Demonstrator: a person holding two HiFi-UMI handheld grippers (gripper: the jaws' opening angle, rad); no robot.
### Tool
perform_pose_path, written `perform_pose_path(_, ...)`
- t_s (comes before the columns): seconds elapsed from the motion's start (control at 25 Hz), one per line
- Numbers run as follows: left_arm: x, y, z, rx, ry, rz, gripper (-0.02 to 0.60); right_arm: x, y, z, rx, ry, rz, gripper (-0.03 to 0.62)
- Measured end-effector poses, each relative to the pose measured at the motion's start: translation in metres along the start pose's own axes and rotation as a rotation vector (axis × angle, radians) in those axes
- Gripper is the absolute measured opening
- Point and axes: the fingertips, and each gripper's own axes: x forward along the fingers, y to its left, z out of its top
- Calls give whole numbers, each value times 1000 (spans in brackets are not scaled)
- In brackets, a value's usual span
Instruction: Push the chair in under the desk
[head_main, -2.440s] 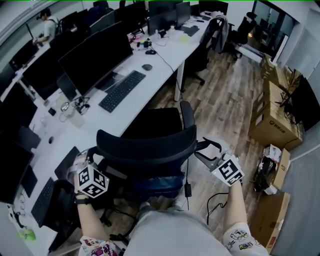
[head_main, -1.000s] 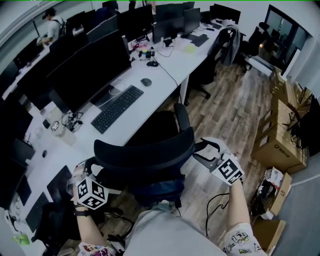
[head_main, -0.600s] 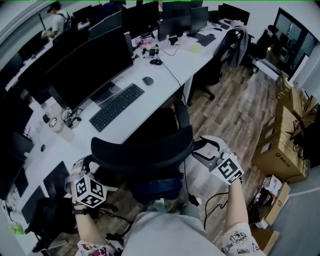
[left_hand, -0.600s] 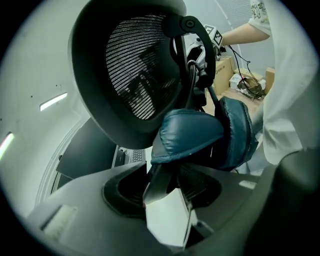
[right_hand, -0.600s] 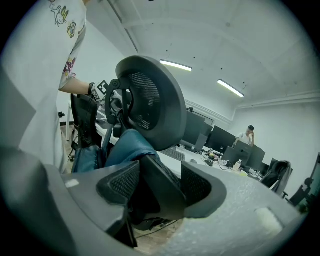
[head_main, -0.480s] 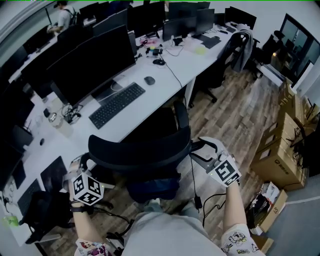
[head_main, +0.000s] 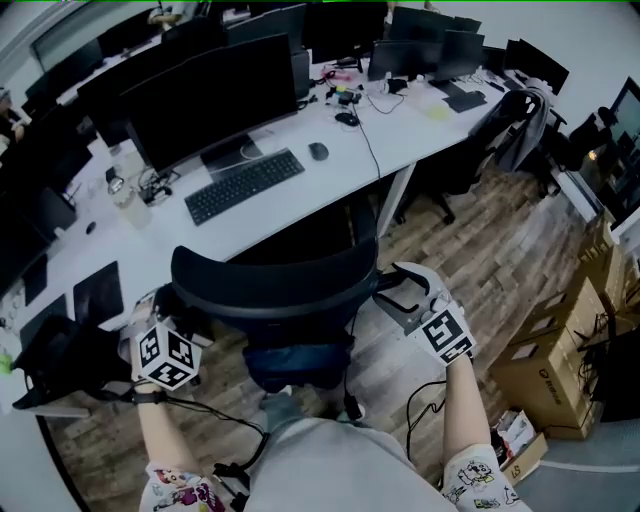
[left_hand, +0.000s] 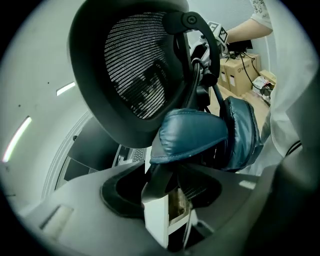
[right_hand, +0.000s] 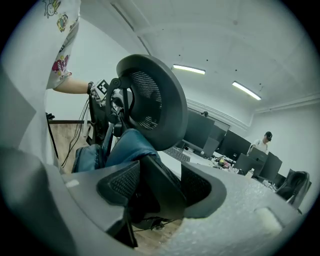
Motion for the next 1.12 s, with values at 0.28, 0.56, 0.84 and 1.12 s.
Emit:
perform_pose_path(0.28, -7, -19, 24, -57, 53, 35, 207, -5, -31, -12, -37, -50, 89, 258)
perform_pose_path(0.56, -8, -25, 34, -65, 94, 62, 210, -2, -47, -13, -61, -99, 146, 258)
perform_pose_path(0.84, -5, -29, 42, -84, 110, 89, 218, -1, -59, -20, -65, -130, 175, 259)
perform_pose_path(1.12, 11, -24, 59, -111, 98, 107, 218, 9, -87, -30, -73, -111, 185, 261)
